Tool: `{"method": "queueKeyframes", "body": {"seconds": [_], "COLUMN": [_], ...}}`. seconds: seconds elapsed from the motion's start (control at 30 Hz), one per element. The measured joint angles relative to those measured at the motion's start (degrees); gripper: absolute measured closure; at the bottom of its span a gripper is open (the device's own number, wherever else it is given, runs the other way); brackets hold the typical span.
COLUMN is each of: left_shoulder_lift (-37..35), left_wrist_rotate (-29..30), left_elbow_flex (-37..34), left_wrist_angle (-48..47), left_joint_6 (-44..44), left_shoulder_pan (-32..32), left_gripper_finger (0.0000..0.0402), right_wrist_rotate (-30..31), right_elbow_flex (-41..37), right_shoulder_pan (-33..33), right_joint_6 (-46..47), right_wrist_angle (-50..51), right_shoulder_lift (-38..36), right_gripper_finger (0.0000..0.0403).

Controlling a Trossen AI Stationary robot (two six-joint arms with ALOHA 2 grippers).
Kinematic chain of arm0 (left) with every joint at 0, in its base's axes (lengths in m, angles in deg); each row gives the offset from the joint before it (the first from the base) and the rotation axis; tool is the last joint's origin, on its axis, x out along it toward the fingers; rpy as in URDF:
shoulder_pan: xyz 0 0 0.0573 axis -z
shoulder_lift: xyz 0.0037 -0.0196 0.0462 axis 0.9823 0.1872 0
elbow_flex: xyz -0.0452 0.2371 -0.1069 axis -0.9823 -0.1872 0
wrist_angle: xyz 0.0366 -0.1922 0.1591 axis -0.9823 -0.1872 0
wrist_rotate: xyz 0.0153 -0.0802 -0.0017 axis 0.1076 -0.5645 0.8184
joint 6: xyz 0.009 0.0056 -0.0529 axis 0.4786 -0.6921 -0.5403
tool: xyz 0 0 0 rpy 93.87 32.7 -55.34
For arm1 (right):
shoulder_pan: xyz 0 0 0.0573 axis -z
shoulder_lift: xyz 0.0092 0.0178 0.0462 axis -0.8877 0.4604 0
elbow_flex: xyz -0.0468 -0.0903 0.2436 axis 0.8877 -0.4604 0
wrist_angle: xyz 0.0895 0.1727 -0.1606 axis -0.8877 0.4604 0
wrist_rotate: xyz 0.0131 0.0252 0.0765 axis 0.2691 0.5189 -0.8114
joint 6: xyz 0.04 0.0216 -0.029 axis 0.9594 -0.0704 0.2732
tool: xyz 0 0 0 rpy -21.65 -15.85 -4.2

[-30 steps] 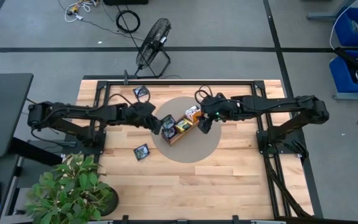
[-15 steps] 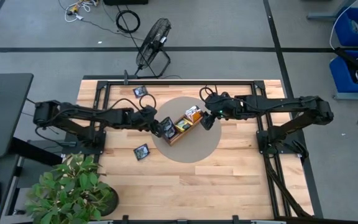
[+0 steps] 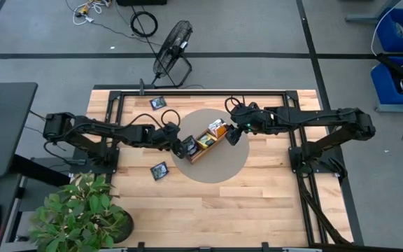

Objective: Pick & Place Tea
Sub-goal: Put the black tea bag into the left section of the wooden organizer

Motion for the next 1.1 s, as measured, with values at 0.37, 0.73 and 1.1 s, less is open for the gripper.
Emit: {"method": "queueKeyframes", "body": {"seconds": [0.37, 0.73, 1.1], "left_shoulder_lift": [3.1, 3.8, 3.5], "left_wrist_rotate": [-1.4, -2.5, -4.7], "left_elbow_flex": [-0.1, 0.0, 0.0], "left_wrist_angle": [1.9, 2.4, 2.4], "left_joint_6": [0.1, 0.4, 0.4], "left_shoulder_pan": [0.0, 0.2, 0.2], "left_gripper_finger": [0.0400, 0.0380, 0.0283], "right_wrist_rotate": [0.0, 0.0, 0.0], "right_elbow_flex": [0.0, 0.0, 0.0], "right_shoulder_pan": [0.0, 0.0, 0.0], "right_joint_6": [0.5, 0.0, -0.3], "right_wrist_angle": [-0.2, -0.4, -0.3], "right_shoulder_lift": [0.0, 0.0, 0.0], "right_gripper_finger": [0.0144, 0.0144, 0.0144]}}
